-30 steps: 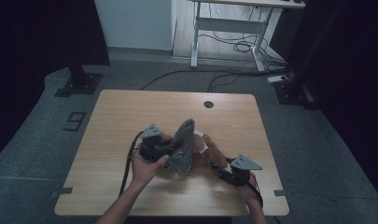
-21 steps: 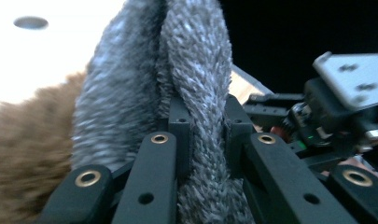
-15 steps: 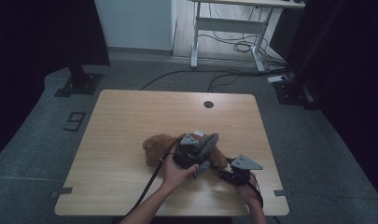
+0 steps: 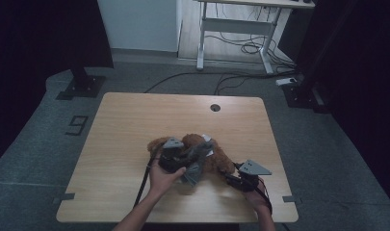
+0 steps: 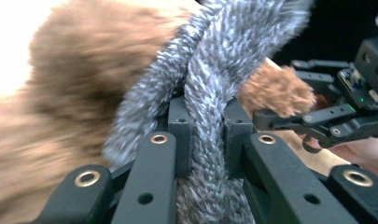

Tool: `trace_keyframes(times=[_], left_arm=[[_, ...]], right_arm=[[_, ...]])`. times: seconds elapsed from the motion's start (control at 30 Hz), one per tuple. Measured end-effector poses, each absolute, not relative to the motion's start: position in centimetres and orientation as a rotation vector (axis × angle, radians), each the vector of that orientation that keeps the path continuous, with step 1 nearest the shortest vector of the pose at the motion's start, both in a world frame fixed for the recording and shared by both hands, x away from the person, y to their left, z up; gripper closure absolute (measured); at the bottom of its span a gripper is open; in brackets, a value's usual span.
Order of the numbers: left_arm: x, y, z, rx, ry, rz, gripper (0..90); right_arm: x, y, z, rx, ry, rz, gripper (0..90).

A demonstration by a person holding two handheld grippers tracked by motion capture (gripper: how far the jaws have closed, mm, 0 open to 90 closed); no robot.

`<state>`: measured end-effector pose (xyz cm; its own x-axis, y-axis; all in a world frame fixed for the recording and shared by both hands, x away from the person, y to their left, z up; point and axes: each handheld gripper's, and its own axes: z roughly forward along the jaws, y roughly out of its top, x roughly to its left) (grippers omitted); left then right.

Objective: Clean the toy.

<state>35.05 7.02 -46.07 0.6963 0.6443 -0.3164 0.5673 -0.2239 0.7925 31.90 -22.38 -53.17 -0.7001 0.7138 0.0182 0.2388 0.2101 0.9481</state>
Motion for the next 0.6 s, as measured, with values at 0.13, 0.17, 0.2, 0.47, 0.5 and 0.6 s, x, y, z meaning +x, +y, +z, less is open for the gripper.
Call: trace_keyframes(times=[0.13, 0.17, 0.2, 0.47, 0.5, 0.6], left_arm=[[35.7, 10.7, -45.5, 1.823, 1.02, 0.119, 77.3], [36.0, 11.7, -45.5, 1.804, 1.047, 0.117, 77.3], [36.2, 12.7, -45.6, 1.789, 1.072, 0.121, 77.3], [36.7, 18.0, -47.0, 1.693, 1.174, 0.065, 77.1], [36.7, 18.5, -47.0, 1.69, 1.182, 0.069, 77.1], [36.6, 19.7, -47.2, 1.674, 1.209, 0.072, 77.1]], right_arm=[[31.9, -22.5, -53.2, 0.877, 2.07, 1.499, 53.5], [31.9, -22.5, -53.2, 0.877, 2.071, 1.499, 53.5], [31.9, -22.5, -53.2, 0.877, 2.071, 1.499, 53.5], [31.9, -22.4, -53.2, 0.873, 2.075, 1.498, 53.5], [31.9, -22.5, -53.2, 0.874, 2.074, 1.498, 53.5], [31.9, -22.4, -53.2, 0.874, 2.073, 1.498, 53.4]])
